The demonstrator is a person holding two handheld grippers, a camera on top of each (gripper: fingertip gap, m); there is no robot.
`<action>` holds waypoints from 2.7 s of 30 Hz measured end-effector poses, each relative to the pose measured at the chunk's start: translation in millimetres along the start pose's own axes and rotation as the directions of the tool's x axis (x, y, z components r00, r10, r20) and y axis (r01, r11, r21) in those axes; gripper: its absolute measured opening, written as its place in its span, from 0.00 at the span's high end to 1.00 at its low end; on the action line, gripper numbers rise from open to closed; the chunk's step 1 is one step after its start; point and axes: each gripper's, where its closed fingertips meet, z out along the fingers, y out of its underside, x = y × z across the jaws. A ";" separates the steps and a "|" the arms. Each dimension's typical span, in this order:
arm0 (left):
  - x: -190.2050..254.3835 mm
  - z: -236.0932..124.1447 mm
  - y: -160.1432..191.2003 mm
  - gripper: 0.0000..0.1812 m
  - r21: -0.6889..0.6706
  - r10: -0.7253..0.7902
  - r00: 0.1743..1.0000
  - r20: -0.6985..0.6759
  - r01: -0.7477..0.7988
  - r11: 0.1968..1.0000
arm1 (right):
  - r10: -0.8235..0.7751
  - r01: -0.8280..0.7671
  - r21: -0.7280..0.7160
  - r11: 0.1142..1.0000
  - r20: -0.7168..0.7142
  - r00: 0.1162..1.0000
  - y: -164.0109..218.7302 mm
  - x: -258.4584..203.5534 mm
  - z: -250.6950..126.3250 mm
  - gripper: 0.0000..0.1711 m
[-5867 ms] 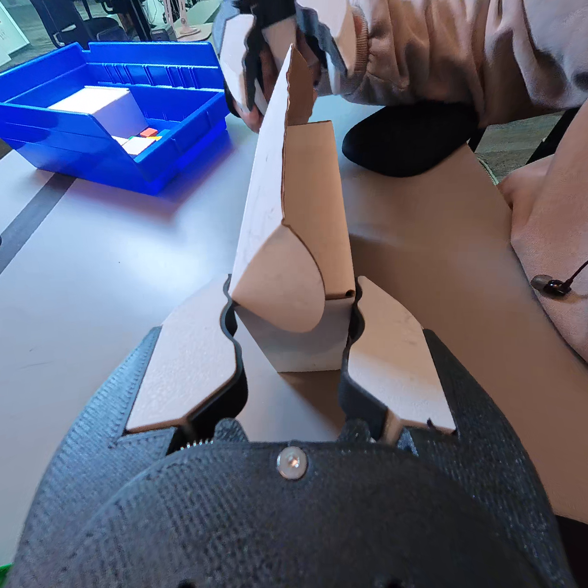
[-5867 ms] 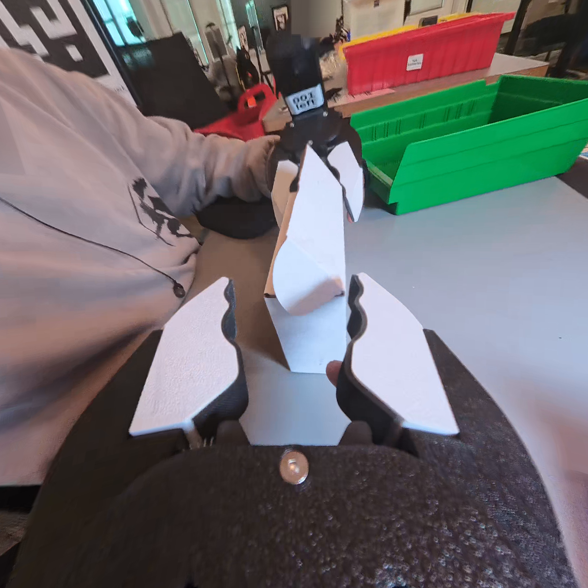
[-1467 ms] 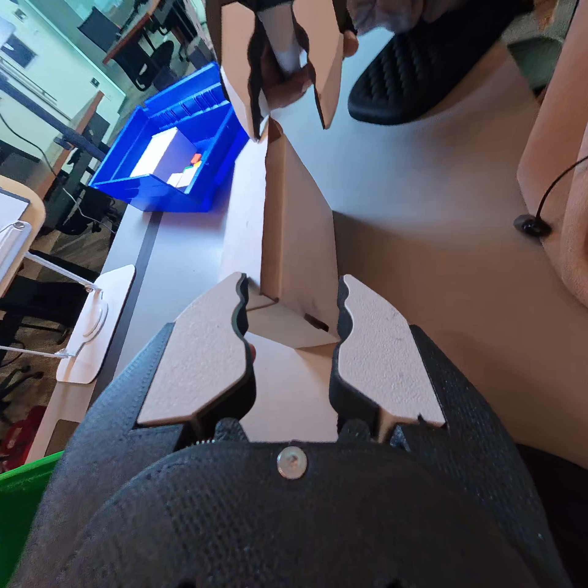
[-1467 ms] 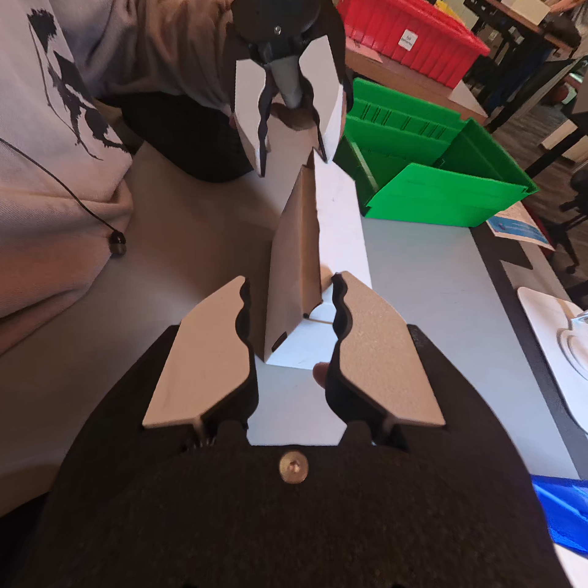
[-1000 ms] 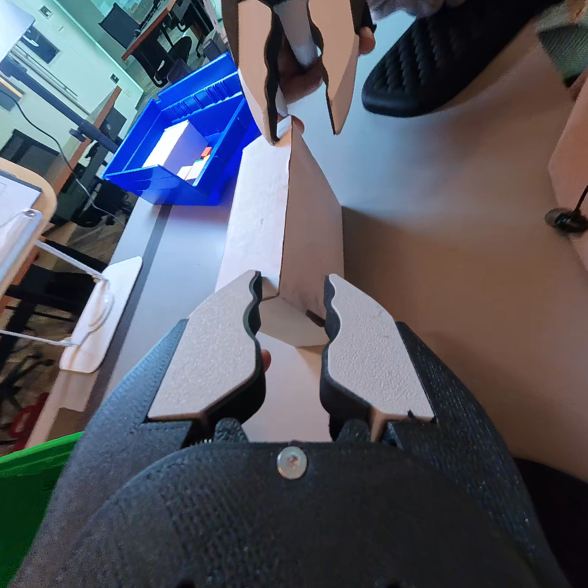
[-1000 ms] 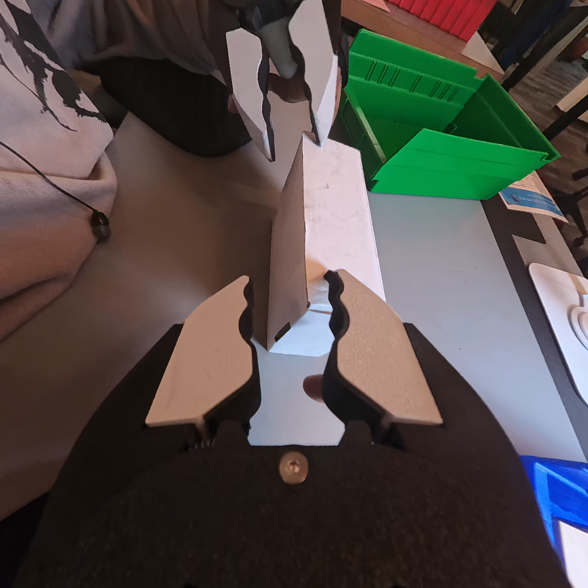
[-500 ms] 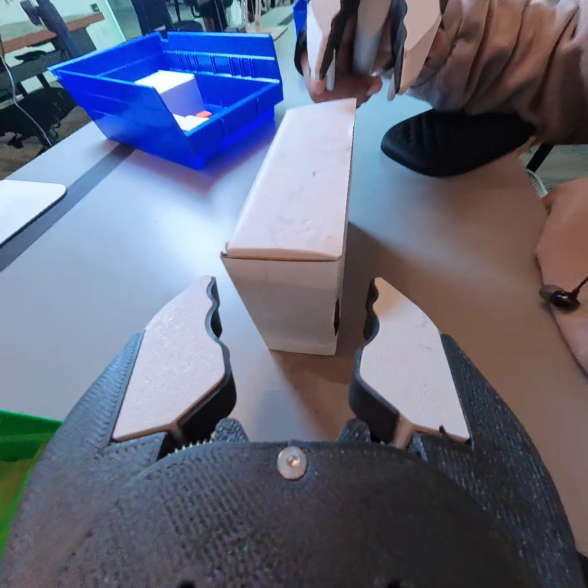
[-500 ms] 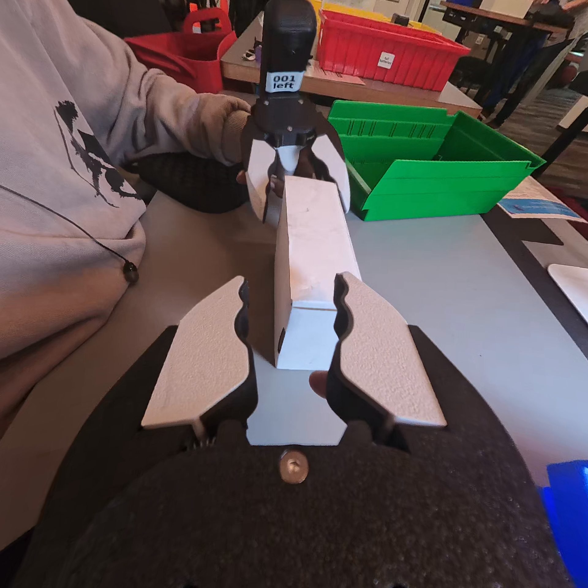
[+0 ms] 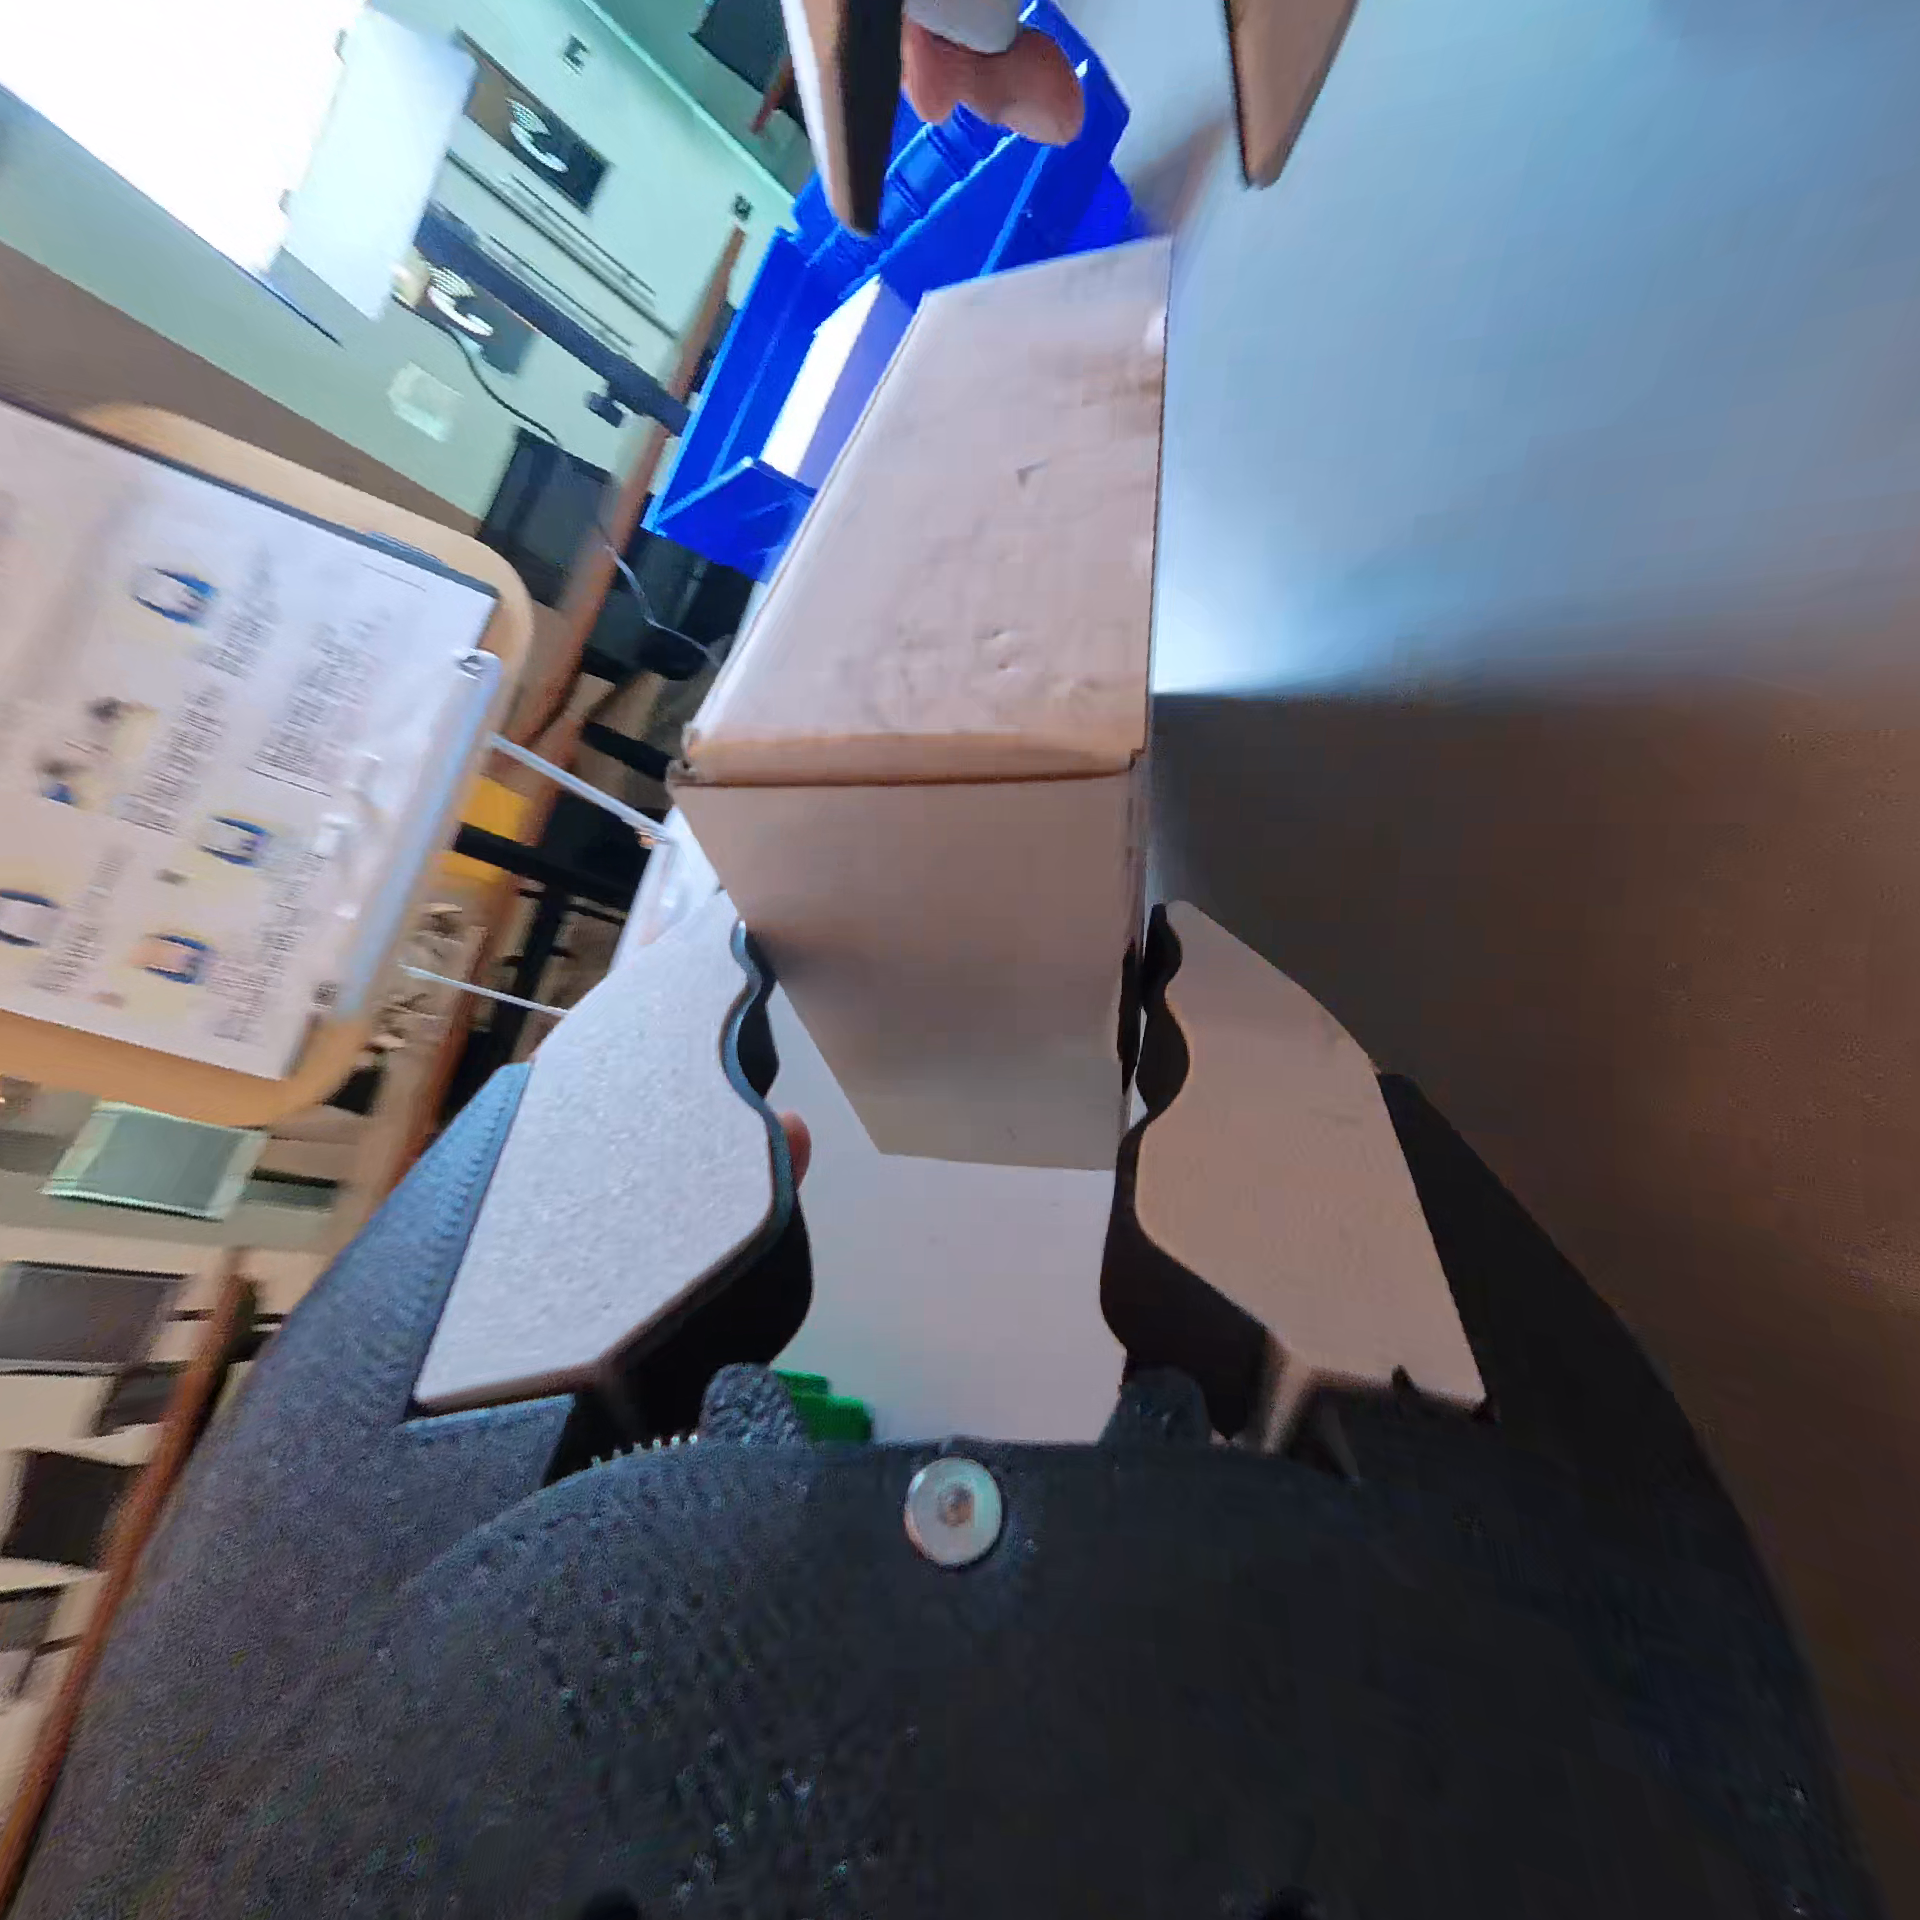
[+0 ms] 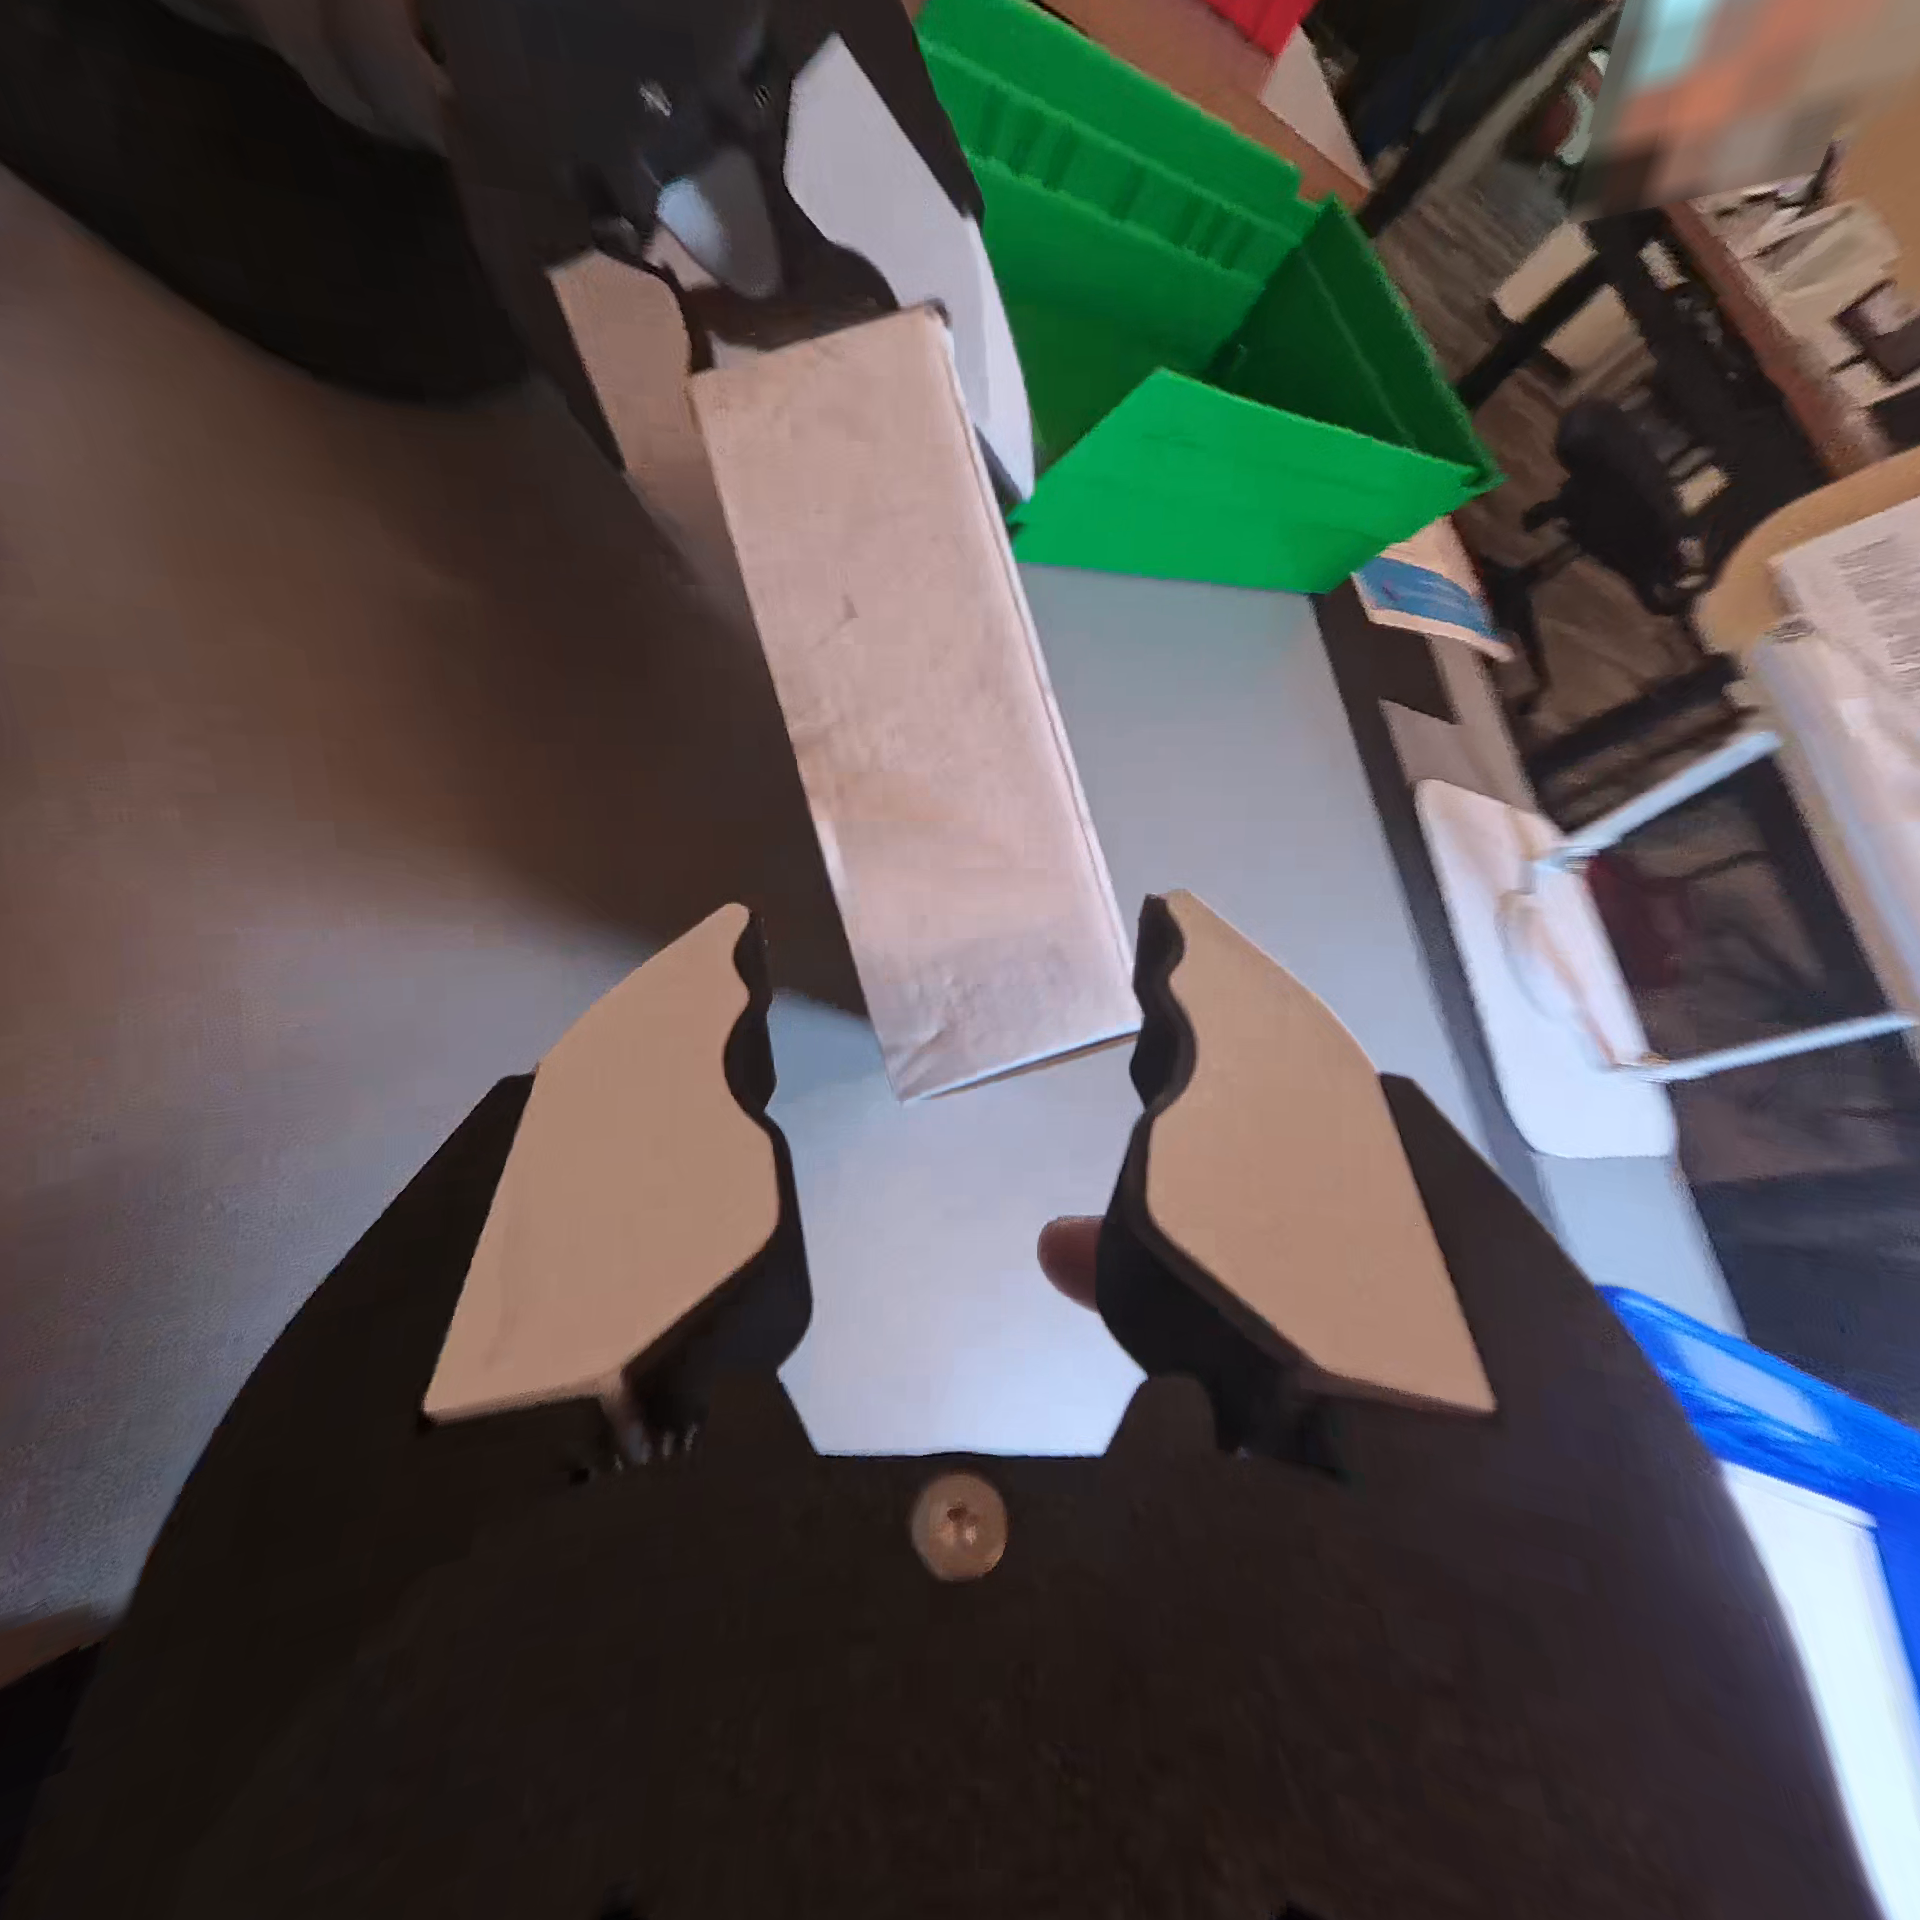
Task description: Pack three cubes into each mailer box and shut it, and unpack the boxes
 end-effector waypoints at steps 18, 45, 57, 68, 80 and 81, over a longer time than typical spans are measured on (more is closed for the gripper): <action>-37.3 -9.8 -1.4 0.63 0.027 -0.072 0.988 0.137 0.069 0.997 | -0.547 0.394 -0.461 0.795 -0.265 0.794 2.7 50.1 17.9 0.68; -94.8 -42.3 63.0 0.76 0.101 -0.592 0.783 0.190 0.584 0.805 | -0.603 -0.178 -0.887 0.427 -0.426 0.675 277.5 305.1 -71.5 0.68; -91.2 -43.0 87.5 0.64 -0.035 -0.607 0.778 0.162 0.620 0.784 | 0.176 -0.401 -0.411 0.819 -0.486 0.856 204.2 259.6 -54.6 0.57; -62.2 -67.6 184.3 0.62 -0.662 -0.313 0.949 0.035 0.256 0.704 | 0.168 -0.145 -0.744 0.652 -0.045 0.985 213.8 114.2 -35.0 0.61; -38.8 -18.7 174.4 0.84 -0.651 -0.143 0.981 -0.135 0.021 0.759 | -0.093 0.045 -0.860 0.508 -0.003 0.996 204.3 88.5 -26.7 0.81; -36.1 -13.1 167.9 0.84 -0.638 -0.127 0.981 -0.150 0.003 0.770 | -0.109 0.061 -0.856 0.513 0.005 0.994 197.2 78.3 -26.7 0.81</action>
